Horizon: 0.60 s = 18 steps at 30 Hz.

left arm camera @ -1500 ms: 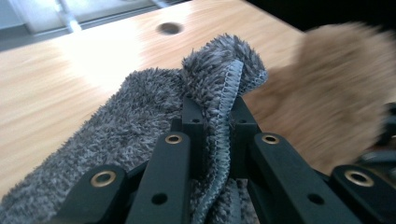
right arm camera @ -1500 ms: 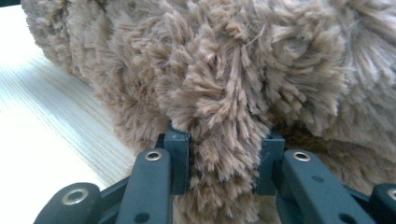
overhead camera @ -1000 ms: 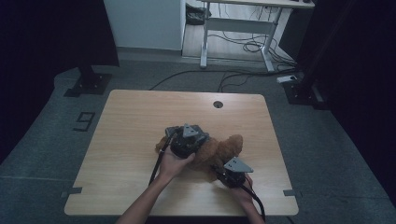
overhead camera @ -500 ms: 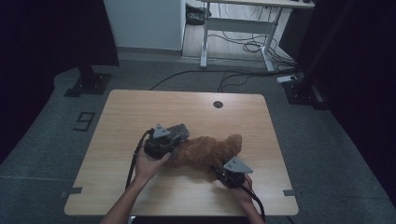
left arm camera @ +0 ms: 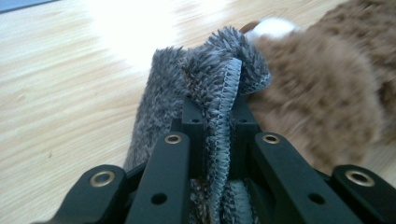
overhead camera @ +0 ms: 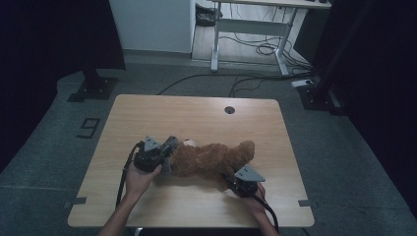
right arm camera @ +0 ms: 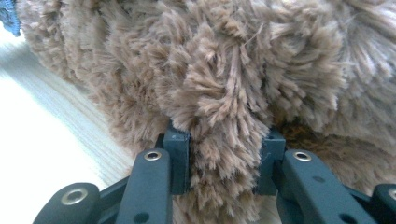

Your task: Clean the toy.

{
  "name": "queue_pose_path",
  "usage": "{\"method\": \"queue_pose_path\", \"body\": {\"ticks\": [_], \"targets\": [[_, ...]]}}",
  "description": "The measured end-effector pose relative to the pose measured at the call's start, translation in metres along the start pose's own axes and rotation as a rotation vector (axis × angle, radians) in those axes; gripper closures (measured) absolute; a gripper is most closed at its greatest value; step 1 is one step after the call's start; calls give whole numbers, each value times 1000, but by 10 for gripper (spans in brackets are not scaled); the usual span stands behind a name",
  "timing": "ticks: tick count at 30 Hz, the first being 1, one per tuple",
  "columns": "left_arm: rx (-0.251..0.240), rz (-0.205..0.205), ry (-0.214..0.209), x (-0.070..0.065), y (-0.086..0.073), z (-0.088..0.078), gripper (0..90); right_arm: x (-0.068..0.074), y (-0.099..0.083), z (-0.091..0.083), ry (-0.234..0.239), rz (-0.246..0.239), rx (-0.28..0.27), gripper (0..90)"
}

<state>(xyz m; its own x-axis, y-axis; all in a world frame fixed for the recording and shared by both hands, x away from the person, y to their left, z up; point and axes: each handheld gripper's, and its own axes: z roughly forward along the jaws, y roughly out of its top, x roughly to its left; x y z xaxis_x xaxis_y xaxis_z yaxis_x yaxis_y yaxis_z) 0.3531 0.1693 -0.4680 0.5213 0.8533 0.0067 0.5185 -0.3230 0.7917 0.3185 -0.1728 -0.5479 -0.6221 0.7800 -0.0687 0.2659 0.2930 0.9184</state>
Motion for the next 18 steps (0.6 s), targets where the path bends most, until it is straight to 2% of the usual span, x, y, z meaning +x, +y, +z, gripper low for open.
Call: {"method": "queue_pose_path", "body": {"ticks": [4, 7, 11, 15, 18], "targets": [[-53, 49, 18, -14, 10, -5, 807, 0, 1, 3, -19, 13, 0, 663], [-77, 84, 13, -27, 30, -2, 806, -2, 3, 7, -39, 12, 2, 670], [-75, 116, 15, -38, 57, 14, 795, -6, 7, 16, -68, 0, 2, 674], [-41, 144, 17, -47, 74, 37, 793, -13, 12, 26, -114, -9, 15, 678], [-19, 119, 2, -45, 80, 52, 790, -20, 15, 32, -141, -12, 21, 678]]}}
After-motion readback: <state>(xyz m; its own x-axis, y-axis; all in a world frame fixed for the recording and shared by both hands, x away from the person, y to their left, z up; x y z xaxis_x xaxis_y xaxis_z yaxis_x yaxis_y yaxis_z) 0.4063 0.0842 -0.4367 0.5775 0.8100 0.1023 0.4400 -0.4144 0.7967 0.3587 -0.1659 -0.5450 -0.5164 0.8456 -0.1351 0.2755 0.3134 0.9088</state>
